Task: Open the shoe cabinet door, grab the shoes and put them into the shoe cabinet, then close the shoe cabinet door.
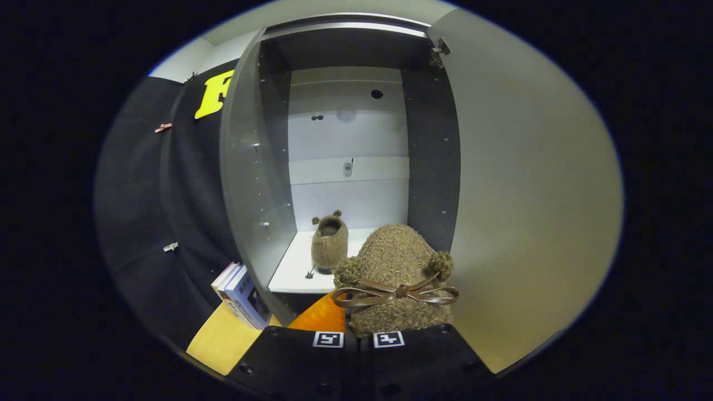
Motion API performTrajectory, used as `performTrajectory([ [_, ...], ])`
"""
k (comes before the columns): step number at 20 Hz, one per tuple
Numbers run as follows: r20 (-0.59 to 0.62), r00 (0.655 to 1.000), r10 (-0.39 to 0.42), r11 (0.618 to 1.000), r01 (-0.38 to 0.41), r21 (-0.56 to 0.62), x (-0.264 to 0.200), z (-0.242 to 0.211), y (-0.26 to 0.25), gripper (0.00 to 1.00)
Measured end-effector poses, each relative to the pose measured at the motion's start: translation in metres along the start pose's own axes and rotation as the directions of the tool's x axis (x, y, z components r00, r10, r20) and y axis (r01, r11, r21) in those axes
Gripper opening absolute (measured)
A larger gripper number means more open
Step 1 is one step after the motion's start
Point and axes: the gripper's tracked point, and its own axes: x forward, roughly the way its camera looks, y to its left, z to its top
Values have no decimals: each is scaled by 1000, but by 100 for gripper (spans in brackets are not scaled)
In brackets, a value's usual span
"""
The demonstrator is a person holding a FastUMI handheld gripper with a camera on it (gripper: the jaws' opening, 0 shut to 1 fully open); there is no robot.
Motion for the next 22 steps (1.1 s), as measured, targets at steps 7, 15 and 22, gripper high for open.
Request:
performTrajectory([
  [7, -18, 1000, -19, 998, 18, -56, 56, 44, -5, 5],
  [15, -38, 999, -34, 993, 29, -114, 130, 84, -3, 5],
  [22, -133, 991, -33, 991, 15, -133, 220, 71, 0, 5],
])
